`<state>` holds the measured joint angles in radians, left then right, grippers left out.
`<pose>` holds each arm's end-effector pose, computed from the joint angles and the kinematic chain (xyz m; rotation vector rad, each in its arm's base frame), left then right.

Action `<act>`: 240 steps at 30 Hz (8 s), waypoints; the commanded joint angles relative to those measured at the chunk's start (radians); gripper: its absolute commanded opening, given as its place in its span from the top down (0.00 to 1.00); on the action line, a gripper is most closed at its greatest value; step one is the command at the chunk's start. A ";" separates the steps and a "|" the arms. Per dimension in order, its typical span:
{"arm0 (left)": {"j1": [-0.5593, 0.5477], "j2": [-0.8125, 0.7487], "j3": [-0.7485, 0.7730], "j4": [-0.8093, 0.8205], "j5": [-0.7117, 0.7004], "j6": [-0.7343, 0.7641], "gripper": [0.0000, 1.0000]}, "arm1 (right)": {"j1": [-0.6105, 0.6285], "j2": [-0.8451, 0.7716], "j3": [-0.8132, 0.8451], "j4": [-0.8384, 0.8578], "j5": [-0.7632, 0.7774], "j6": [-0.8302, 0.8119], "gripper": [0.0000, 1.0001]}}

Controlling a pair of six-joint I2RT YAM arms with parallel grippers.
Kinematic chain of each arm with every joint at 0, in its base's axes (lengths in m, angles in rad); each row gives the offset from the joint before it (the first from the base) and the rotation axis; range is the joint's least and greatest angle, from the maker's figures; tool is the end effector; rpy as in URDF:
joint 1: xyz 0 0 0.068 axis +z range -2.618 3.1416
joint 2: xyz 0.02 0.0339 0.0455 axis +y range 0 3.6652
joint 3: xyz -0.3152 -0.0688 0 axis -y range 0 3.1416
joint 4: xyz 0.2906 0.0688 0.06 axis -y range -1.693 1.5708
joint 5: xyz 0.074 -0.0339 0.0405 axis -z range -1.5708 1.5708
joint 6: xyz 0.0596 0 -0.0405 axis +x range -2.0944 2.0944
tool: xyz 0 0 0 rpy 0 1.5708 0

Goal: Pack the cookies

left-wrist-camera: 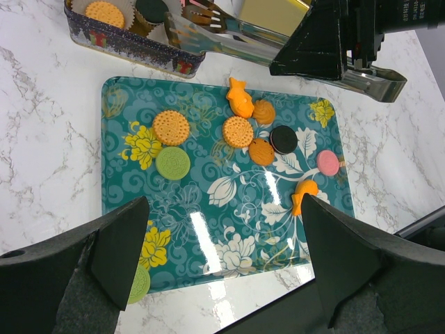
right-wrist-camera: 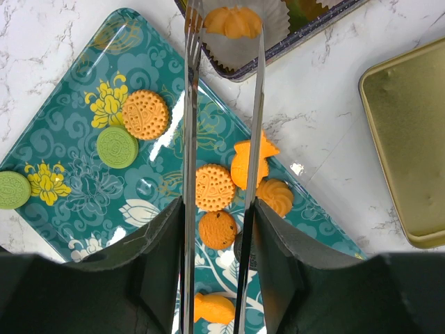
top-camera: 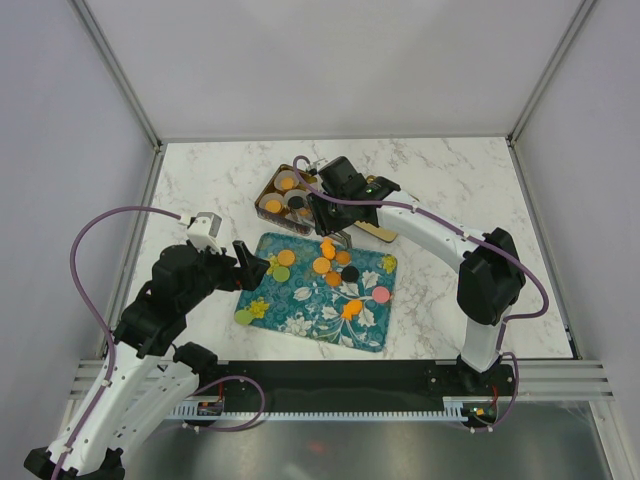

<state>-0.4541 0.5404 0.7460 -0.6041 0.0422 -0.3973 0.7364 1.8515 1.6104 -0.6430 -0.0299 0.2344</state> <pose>0.1292 -0.0659 0.3419 0.0855 2.0158 -0.5920 0.3607 0.3294 0.3019 -0.6365 2.4283 0.4519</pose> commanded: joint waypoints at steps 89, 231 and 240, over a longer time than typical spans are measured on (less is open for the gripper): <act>-0.011 0.007 0.000 0.021 0.025 0.031 0.02 | -0.580 -0.112 -0.532 0.517 0.153 0.381 0.39; 0.077 1.014 0.610 0.147 0.482 -0.225 0.98 | 0.592 -0.616 -0.524 0.359 0.876 -0.461 0.21; 0.094 0.975 0.570 0.141 0.516 -0.224 0.98 | 0.655 -0.445 -0.561 0.514 1.024 -0.665 0.20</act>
<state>-0.3653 1.5677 1.3170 -0.4744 0.5034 -0.6174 1.3884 1.3941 1.0420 -0.2413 0.8509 -0.3080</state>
